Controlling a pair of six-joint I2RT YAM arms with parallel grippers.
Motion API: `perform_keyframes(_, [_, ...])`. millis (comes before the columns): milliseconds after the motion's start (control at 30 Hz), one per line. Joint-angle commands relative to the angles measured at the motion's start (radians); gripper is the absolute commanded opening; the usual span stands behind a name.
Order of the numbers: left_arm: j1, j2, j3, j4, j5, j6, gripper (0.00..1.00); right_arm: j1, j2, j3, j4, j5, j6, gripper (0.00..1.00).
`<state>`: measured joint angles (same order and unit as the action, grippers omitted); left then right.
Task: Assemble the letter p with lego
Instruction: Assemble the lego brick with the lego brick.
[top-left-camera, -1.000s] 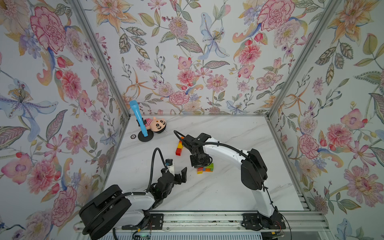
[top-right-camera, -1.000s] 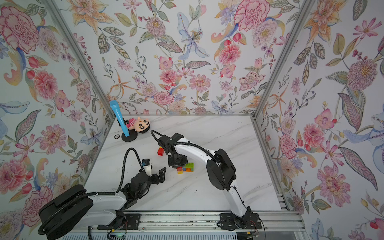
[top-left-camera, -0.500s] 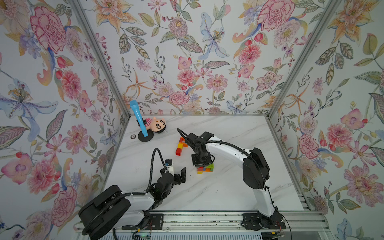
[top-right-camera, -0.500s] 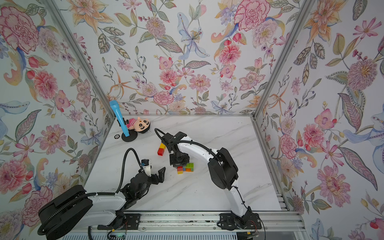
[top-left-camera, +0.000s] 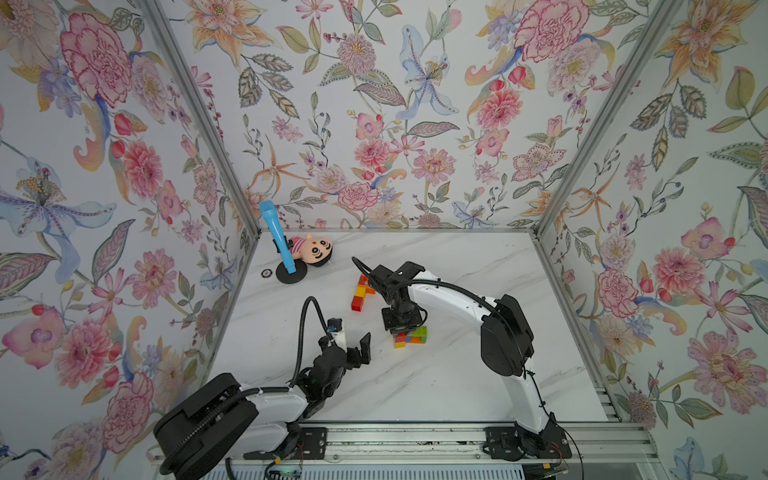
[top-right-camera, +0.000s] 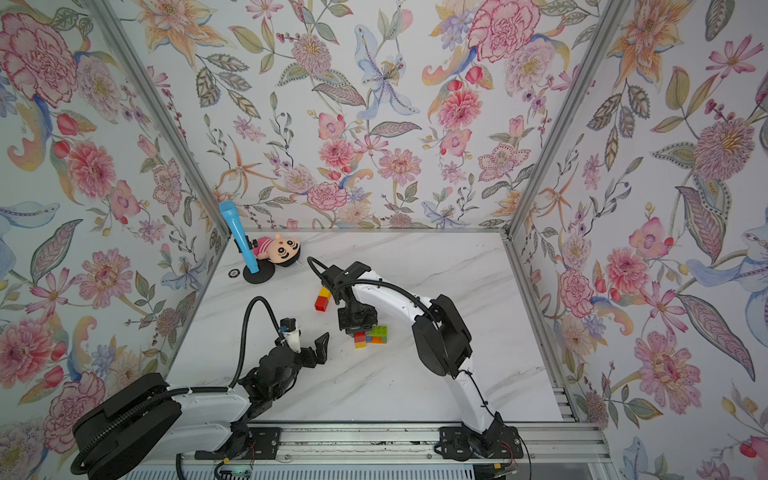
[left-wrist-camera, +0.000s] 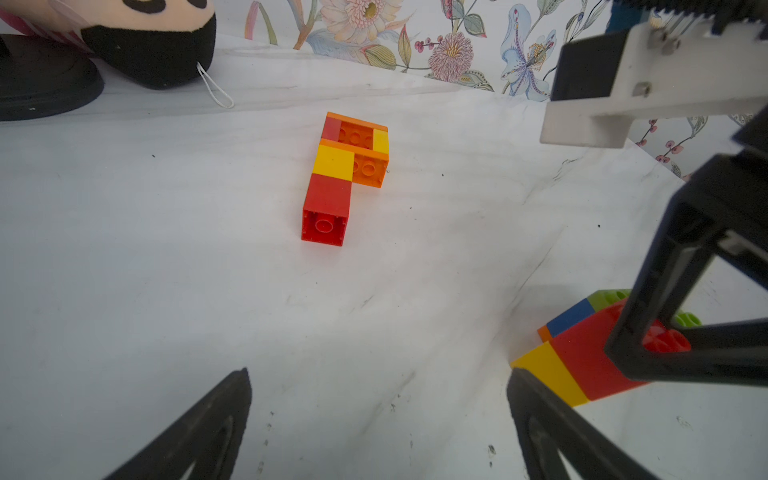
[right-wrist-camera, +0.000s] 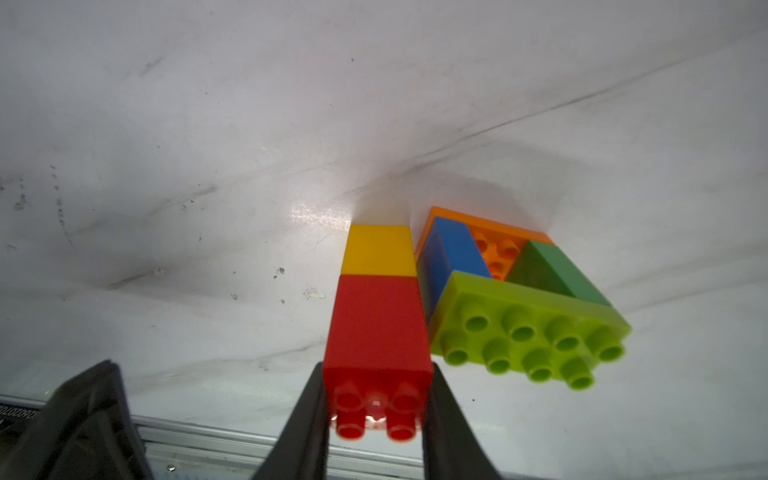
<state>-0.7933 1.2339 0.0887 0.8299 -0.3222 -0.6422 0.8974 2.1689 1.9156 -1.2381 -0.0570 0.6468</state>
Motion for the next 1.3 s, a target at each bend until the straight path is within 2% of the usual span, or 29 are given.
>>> perform_keyframes(0, [-0.007,-0.002,-0.003,-0.022,-0.024,0.021,0.99,0.020,0.057,0.024,-0.017,0.022,-0.028,0.19])
perform_keyframes(1000, [-0.008,-0.016,0.021,-0.096,-0.024,0.015,0.99,0.031,-0.018,0.099,0.012,0.044,-0.132,0.51])
perform_keyframes(1133, [-0.008,-0.031,0.022,-0.099,0.014,0.049,0.99,0.026,-0.080,0.102,0.012,0.049,-0.184,0.54])
perform_keyframes(1267, [-0.010,-0.054,0.036,-0.129,0.111,0.084,0.99,-0.005,-0.191,0.048,0.039,0.118,-0.321,0.63])
